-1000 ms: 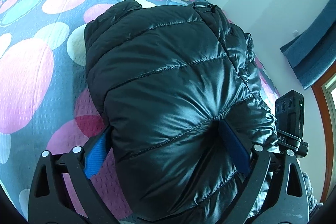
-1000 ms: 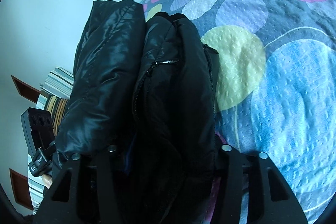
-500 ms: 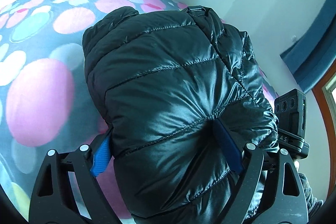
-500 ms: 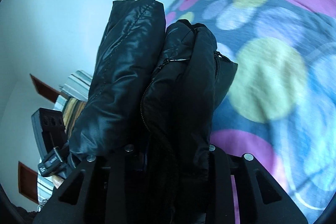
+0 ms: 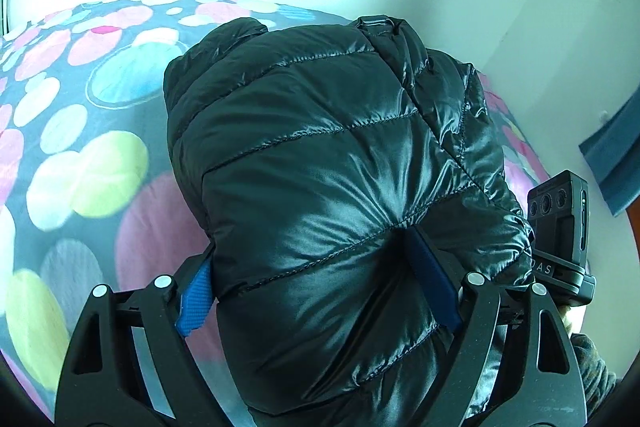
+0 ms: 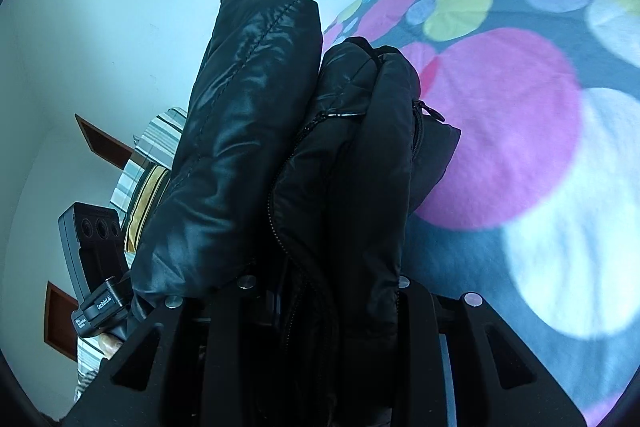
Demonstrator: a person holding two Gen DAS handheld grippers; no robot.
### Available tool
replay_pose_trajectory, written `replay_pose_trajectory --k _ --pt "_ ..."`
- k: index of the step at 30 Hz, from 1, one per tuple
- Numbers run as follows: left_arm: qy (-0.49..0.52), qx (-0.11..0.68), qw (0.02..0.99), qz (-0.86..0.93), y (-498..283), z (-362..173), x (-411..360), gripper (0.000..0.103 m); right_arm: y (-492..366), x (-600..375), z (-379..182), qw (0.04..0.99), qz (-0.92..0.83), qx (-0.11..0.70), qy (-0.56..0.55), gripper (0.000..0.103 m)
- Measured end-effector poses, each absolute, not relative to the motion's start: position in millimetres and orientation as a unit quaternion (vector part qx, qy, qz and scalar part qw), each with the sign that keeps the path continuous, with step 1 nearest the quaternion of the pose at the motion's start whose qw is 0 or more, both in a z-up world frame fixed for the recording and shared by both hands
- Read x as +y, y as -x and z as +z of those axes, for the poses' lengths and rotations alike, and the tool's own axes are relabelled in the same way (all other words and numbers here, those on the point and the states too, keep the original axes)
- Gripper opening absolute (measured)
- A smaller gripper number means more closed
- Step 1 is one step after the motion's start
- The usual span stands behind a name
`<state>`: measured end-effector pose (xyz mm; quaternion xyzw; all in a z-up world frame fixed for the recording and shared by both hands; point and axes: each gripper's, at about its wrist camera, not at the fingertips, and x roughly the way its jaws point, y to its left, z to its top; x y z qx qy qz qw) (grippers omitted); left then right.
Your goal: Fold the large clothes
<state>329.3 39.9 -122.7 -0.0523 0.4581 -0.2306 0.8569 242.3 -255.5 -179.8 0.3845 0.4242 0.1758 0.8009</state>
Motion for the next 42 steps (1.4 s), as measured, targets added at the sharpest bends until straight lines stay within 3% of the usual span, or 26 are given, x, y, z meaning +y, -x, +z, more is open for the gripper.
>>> replay_pose_trajectory --k 17,42 --pt "0.069 0.461 0.853 -0.235 -344 -150 55 0.087 -265 -235 -209 0.795 0.152 0.448 -0.379 0.030" --pt "0.028 0.424 0.889 -0.172 -315 -129 62 0.092 -229 -254 -178 0.814 0.099 0.446 -0.358 0.051"
